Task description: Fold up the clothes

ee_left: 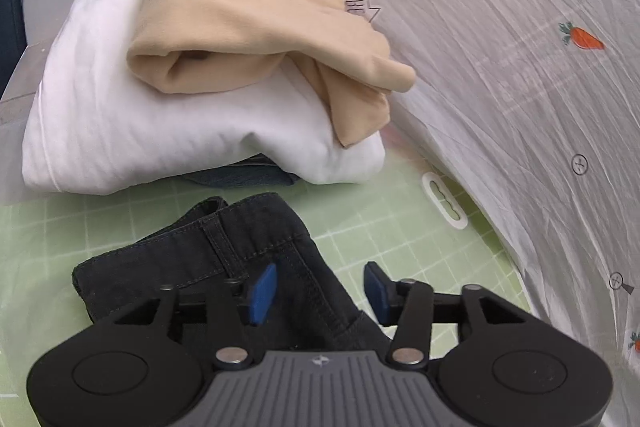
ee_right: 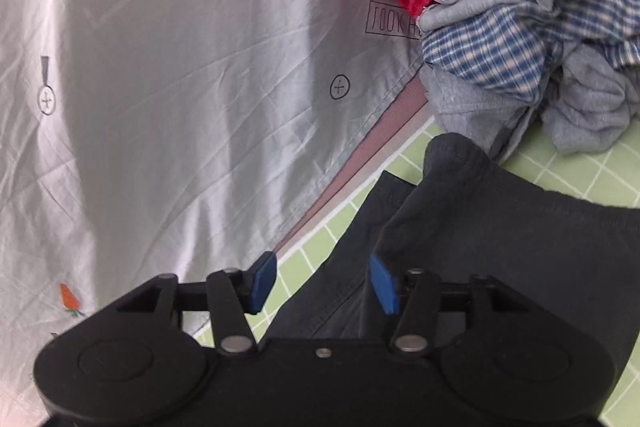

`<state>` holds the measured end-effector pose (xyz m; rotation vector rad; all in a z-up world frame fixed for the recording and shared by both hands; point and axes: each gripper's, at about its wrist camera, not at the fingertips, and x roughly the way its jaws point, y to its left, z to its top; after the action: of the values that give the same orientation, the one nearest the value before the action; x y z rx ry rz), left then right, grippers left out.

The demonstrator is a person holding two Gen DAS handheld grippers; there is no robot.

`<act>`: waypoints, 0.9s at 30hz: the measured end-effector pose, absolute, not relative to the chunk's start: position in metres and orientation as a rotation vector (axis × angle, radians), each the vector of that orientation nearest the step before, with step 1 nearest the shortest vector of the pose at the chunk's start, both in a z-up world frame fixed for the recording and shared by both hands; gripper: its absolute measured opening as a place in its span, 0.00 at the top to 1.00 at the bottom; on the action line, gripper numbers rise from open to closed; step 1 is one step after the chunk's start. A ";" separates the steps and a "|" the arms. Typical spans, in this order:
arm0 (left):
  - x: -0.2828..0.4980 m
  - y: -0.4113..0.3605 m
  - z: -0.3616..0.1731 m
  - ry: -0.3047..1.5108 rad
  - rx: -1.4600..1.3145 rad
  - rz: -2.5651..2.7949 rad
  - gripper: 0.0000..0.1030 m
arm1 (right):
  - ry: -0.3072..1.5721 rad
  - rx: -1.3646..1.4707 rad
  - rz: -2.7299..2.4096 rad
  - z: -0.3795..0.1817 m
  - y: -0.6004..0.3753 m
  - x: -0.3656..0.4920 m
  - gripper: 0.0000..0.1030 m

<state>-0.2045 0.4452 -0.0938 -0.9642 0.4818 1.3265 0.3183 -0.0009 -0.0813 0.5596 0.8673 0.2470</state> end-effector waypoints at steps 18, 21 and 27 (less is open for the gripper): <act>-0.109 0.373 -0.123 0.848 -0.709 1.019 0.32 | 0.840 0.498 0.029 -0.166 -0.092 0.252 0.14; -0.092 0.370 -0.127 0.874 -0.713 0.977 0.32 | 0.827 0.438 0.062 -0.167 -0.071 0.266 0.03; -0.077 0.360 -0.135 0.921 -0.690 0.947 0.32 | 0.834 0.380 0.112 -0.166 -0.059 0.265 0.77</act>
<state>-0.0767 0.3600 -0.1349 -0.6905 0.9213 0.9472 0.2646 -0.0588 -0.1661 0.3800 0.8344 0.1119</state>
